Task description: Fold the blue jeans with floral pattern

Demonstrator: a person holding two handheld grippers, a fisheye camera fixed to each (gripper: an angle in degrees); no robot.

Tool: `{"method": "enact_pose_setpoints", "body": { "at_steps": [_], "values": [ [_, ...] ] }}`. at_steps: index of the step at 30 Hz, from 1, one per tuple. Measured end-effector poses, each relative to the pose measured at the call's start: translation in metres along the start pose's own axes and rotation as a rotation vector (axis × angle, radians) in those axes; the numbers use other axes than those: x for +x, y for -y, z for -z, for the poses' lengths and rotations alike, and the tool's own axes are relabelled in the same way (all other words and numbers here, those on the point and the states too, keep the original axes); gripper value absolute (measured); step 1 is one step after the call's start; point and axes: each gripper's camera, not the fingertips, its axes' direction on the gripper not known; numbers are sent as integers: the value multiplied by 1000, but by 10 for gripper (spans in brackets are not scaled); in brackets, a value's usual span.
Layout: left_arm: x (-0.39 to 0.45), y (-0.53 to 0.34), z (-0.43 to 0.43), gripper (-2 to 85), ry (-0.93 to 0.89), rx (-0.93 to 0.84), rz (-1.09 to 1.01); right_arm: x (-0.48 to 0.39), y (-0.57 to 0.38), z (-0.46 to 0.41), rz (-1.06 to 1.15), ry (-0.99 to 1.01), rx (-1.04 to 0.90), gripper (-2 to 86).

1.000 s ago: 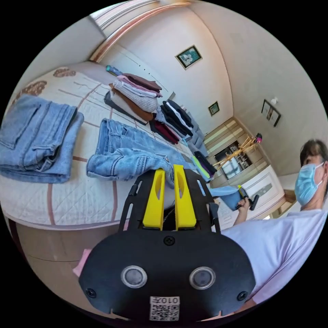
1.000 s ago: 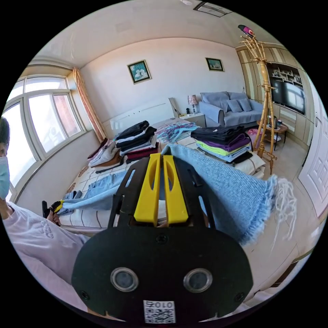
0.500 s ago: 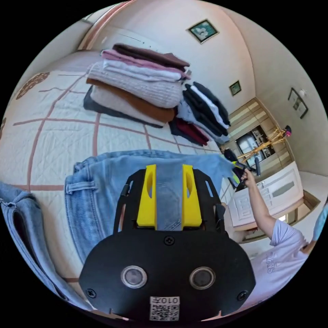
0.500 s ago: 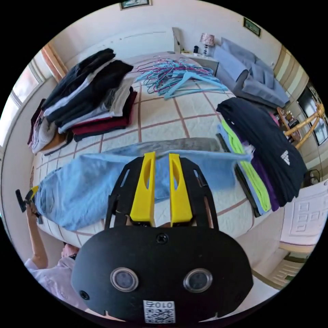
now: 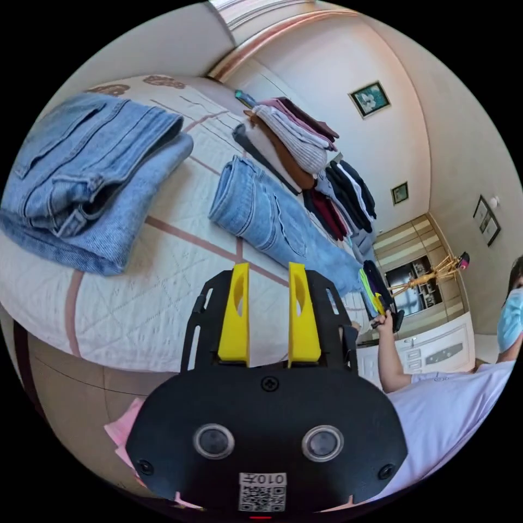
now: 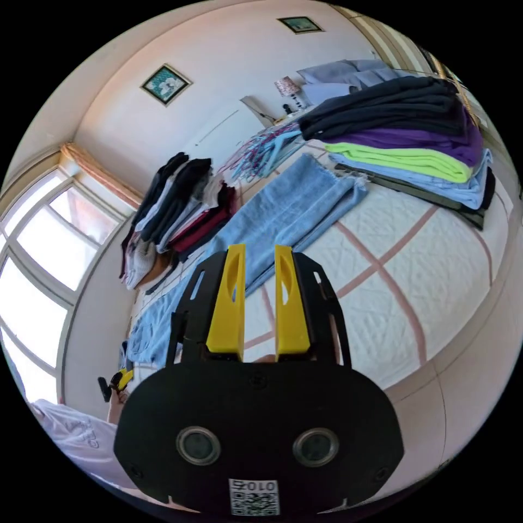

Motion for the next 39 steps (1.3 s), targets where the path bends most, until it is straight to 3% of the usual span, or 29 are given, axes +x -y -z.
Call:
{"method": "enact_pose_setpoints", "body": {
  "at_steps": [4,14,22,31,39],
  "values": [
    [-9,2,-3,136,-125,90,58,-37,-66,13,113,157,69,72],
    [-48,39,-29,143,-160,156,148,-53,-194,77,154,110,197,56],
    [-39,55,-13,140,-97,199,42,-54,-223,86,140,94,199,52],
    [-96,22,-24,121,-249,164,244,-78,-226,76,201,106,174,48],
    [-76,56,-51,100,-258,220,152,-95,-226,68,232,81,153,45]
  ]
}}
